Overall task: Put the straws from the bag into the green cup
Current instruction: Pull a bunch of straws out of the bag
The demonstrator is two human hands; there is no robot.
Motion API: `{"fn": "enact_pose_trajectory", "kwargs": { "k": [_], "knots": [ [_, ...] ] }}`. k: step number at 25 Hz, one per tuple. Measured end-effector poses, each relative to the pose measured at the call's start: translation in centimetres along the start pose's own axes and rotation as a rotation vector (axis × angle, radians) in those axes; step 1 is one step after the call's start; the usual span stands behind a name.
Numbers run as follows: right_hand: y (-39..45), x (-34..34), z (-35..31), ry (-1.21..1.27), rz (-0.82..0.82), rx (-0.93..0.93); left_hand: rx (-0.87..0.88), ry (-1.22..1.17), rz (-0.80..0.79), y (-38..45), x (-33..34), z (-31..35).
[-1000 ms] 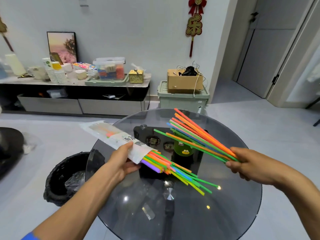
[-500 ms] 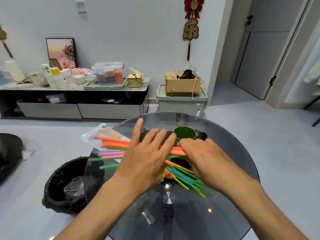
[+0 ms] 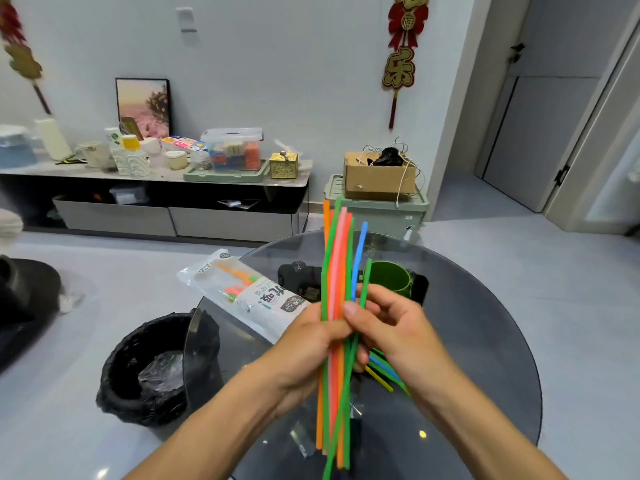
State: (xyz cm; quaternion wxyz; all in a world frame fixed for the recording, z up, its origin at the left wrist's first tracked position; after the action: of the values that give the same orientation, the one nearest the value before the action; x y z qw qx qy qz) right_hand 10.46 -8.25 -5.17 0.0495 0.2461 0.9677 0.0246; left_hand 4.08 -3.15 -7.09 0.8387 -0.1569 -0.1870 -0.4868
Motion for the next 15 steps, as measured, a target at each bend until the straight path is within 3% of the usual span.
{"fn": "enact_pose_trajectory", "kwargs": {
  "k": [6,10,15],
  "knots": [
    [0.3,-0.5,2.0,0.049,0.124,0.069,-0.100,-0.075,-0.041,-0.3,0.2,-1.1],
    [0.3,0.1,1.3,0.011,0.045,0.015,-0.039,0.020,0.043,-0.3,-0.4,-0.6],
    [0.6,-2.2,1.6,-0.082,0.289,-0.046,0.010,0.025,0.057,0.2,-0.6,-0.2]
  ]
}}
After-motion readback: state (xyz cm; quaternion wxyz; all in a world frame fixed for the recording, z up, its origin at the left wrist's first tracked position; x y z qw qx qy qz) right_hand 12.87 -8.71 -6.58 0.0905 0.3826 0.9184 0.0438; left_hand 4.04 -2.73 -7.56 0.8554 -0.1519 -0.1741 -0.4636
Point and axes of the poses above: each hand's wrist, its own y-axis towards the middle knuckle, its own x-axis out of the palm, z = x × y, the point moved 9 cm from there along y, towards the middle knuckle, and after that the axes turned 9 degrees about -y, right-handed, at the moved point
